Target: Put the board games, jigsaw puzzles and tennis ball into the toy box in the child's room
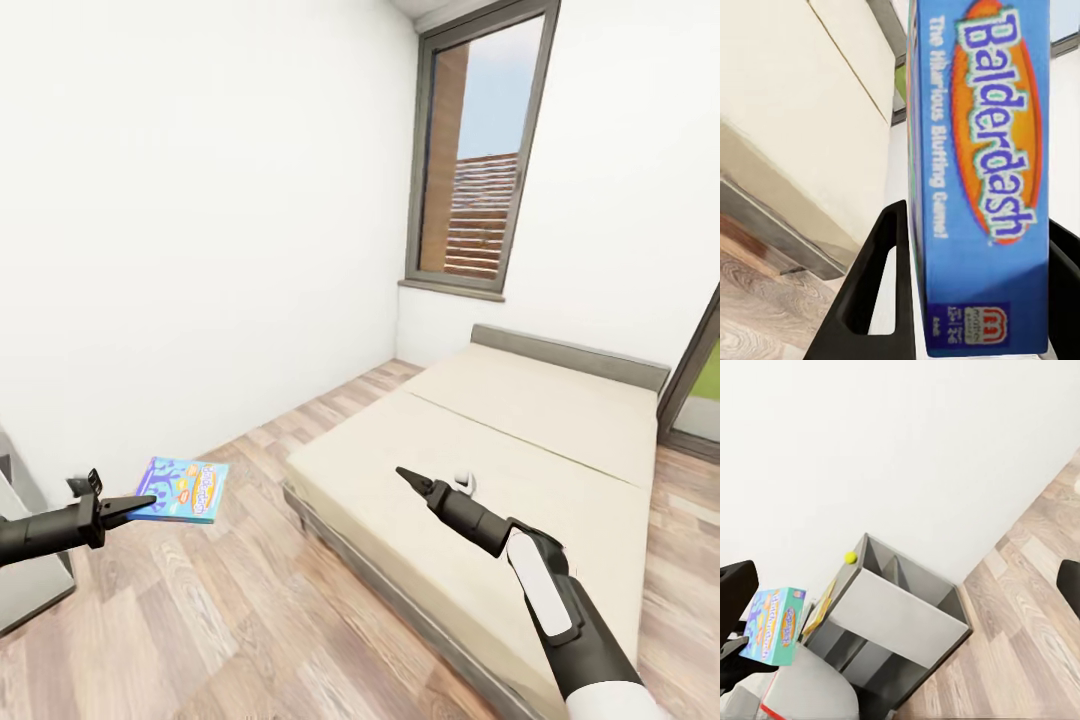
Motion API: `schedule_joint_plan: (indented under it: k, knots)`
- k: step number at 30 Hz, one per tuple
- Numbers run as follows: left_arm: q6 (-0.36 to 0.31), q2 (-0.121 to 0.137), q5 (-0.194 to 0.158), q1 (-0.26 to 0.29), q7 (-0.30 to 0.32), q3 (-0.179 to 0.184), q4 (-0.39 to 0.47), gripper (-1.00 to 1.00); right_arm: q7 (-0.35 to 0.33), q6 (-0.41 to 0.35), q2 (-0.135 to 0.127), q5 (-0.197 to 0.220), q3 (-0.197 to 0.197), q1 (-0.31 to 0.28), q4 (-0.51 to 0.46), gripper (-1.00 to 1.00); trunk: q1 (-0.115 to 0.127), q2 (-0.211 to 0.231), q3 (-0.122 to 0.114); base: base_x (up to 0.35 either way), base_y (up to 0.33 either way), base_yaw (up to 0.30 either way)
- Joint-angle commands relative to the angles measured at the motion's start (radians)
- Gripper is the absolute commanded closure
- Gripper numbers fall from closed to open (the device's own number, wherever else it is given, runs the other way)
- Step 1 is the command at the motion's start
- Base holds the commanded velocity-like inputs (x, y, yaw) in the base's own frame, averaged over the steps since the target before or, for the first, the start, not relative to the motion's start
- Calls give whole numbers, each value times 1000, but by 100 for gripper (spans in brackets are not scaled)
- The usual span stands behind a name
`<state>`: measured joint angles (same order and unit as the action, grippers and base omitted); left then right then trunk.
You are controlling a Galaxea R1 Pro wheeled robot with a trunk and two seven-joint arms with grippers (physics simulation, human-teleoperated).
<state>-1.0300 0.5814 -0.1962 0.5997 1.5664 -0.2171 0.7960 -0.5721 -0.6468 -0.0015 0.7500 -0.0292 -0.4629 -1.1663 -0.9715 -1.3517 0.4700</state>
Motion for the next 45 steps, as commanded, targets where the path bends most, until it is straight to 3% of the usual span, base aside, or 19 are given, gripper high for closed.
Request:
schedule_joint_plan:
  k: [1,6,14,45]
  knots:
    - [-10,0,0,1,4,0,0,100,0,-7,0,5,-1,0,-2,-100,4,7,-2,0,0,288]
    - [-10,0,-1,1,4,1,0,100,0,-7,0,5,0,0,-2,-100,23,42,-18,0,0,288]
    - [-10,0,-2,1,4,1,0,100,0,-5,-1,3,43,0,-3,-100,54,98,-43,0,0,288]
    - [1,0,-3,1,4,2,5,100,0,29,-1,5,46,0,-2,-100,173,315,-140,0,0,288]
